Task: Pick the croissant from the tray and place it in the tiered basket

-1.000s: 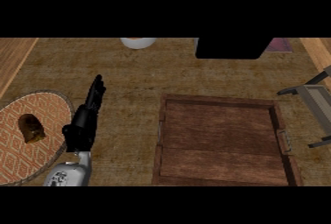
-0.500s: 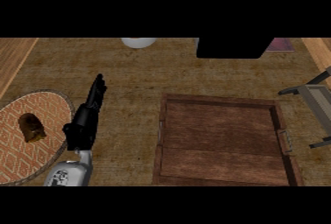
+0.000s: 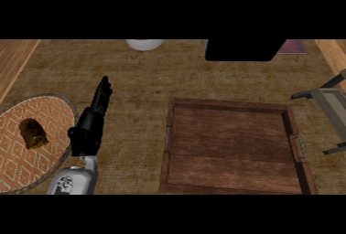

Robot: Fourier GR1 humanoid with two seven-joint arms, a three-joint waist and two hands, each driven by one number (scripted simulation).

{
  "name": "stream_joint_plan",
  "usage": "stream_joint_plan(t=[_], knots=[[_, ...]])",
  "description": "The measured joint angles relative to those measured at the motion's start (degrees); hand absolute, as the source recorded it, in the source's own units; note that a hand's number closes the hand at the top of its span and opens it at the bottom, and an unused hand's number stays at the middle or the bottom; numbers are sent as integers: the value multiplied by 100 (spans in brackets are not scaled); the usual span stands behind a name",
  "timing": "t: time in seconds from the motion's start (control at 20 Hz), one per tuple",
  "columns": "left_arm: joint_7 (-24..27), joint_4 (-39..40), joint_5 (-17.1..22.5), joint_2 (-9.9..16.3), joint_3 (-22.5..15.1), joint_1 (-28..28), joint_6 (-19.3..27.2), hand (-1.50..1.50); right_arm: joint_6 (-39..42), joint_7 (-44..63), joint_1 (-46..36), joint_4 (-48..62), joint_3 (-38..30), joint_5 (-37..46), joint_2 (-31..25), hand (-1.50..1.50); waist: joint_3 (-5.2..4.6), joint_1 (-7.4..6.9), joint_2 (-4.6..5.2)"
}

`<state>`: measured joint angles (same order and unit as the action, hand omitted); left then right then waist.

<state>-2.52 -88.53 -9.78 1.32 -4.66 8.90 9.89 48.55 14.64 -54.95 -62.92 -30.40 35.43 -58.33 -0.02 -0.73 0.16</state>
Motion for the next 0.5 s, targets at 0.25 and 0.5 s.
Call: stream_joint_plan(t=[0.25,0.5], knots=[[-100,-171,25,43,19,-65,-38,0,-158,282,-331,517,-457,-354,56,-150,1,3,-11],[-72,-158,27,33,20,-82,-44,0,-721,619,-583,1043,-1059,-506,-211,-150,1,17,-4]])
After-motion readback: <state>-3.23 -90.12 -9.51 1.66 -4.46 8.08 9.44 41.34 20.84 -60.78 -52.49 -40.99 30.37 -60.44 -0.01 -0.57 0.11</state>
